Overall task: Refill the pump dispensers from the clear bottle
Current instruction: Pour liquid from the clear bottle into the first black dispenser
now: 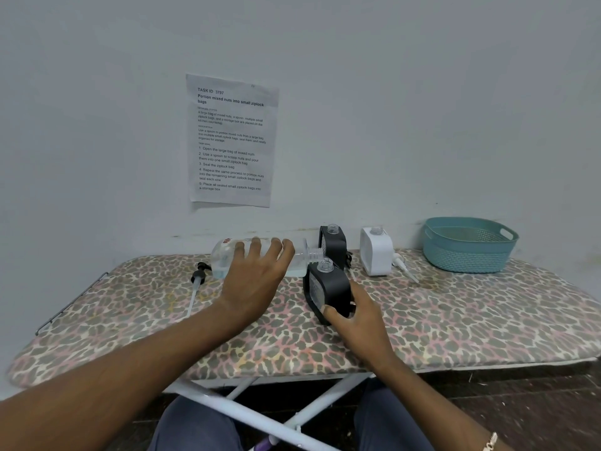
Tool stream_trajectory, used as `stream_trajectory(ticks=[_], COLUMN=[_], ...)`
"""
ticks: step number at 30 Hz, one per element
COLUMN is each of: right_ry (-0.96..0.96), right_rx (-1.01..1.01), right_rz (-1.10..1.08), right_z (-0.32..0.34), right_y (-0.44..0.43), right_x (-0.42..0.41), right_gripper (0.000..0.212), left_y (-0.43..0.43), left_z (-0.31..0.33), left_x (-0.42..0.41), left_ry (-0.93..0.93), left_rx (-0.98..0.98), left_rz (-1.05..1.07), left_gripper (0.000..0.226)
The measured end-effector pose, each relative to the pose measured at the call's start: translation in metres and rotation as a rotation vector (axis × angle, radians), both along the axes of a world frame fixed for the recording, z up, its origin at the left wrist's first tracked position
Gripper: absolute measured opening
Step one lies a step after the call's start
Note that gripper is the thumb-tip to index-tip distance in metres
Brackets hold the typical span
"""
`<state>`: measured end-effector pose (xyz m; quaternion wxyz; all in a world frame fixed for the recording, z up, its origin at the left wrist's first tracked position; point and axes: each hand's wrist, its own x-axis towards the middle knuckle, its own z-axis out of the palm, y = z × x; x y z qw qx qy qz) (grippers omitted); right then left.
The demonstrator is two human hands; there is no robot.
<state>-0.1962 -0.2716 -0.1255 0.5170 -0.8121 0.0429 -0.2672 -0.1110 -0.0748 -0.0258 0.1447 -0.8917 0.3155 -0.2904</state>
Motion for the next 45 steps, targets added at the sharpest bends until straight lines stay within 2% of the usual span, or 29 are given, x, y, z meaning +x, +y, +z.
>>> stream_trajectory(ticks=[9,45], right_ry=[-0.014,0.000], right_rx=[0.000,0.011], right_rz=[-0.002,-0.001], right_z=[0.0008,0.0079], right_y=[0.0009,0.0044], right_x=[-0.0007,-0.0060], right_gripper=[0.045,0.043], left_y=[-0.0004,0.0000], left_z=[0.0014,0.0013], left_x=[-0.0010,-0.0016], left_ry=[-0.009,0.011], left_rx=[-0.008,0.003], left_rz=[-0.018,0.003], left_gripper=[0.058,0.065])
